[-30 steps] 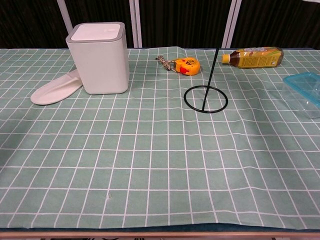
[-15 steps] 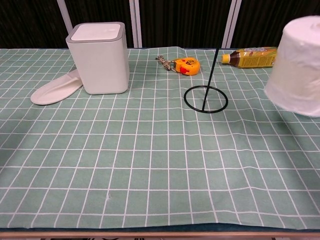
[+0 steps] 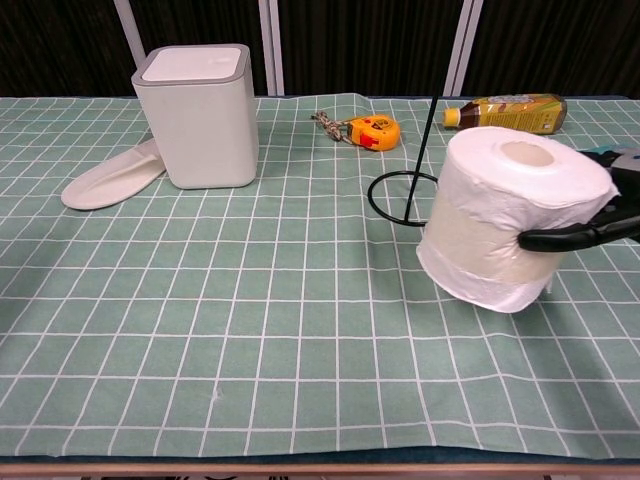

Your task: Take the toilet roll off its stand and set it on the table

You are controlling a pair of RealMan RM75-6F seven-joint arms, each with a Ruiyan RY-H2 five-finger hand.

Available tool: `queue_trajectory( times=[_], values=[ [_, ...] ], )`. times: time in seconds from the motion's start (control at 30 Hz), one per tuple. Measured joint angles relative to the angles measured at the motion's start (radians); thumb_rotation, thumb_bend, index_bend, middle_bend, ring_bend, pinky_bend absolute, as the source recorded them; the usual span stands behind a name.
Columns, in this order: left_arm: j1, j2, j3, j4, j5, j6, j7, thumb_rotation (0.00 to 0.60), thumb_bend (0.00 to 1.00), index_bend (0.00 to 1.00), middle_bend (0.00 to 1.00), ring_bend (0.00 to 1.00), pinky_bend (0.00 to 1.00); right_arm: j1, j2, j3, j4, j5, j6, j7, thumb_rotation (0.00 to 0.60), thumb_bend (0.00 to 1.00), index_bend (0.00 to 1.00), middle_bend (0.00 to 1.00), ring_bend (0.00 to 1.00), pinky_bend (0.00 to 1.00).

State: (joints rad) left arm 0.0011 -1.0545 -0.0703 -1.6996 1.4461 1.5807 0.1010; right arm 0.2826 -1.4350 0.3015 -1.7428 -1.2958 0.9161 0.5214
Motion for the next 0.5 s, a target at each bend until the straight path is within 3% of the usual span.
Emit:
queue_trajectory(
  times=[0.3, 0.5],
  values=[
    [-0.001, -0.001, -0.001, 0.002, -0.003, -0.002, 0.002, 0.600, 0.18, 0.04, 0.00, 0.00, 0.02, 0.064, -0.155, 0.006, 0.099, 0.066, 0.055, -0.102, 0.600, 0.00, 0.30, 0.24, 0.17, 0.00],
    [-0.001, -0.001, -0.001, 0.001, -0.003, 0.000, 0.003, 0.600, 0.18, 0.04, 0.00, 0.00, 0.02, 0.086, -0.188, -0.010, 0.124, 0.084, 0.057, -0.125, 0.600, 0.00, 0.29, 0.23, 0.16, 0.00]
  ],
)
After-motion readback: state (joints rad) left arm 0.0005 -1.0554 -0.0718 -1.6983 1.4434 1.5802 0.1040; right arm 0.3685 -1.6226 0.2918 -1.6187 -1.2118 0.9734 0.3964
